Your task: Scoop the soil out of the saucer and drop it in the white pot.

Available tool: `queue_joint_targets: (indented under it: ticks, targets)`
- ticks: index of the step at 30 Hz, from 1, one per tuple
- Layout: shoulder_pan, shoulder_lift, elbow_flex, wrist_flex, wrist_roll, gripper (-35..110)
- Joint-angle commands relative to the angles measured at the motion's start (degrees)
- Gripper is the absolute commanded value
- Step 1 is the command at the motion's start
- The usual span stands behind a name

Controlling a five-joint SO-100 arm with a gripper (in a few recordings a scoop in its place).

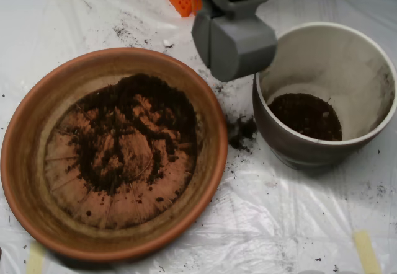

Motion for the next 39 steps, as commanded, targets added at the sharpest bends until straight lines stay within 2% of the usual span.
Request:
queue_joint_targets:
  ticks: [1,9,10,12,15,22,30,39]
  targets:
    - [-6.33,-0.88,-6.94,2.02,-1.49,-1]
    - [-15.21,-10.02,-15.21,6.24,-3.43,0]
    - [-16.0,-10.99,-15.64,7.38,-3.43,2]
    - [-17.23,-12.22,-15.56,8.79,-3.78,20]
    - [-17.23,-12.3,-12.83,8.26,-3.43,37]
    - [-16.17,-9.4,-7.47,5.8,-2.72,42]
    - [-8.61,-2.2,-7.47,2.11,6.59,45]
    - [7.21,1.85,-7.38,1.85,15.64,47]
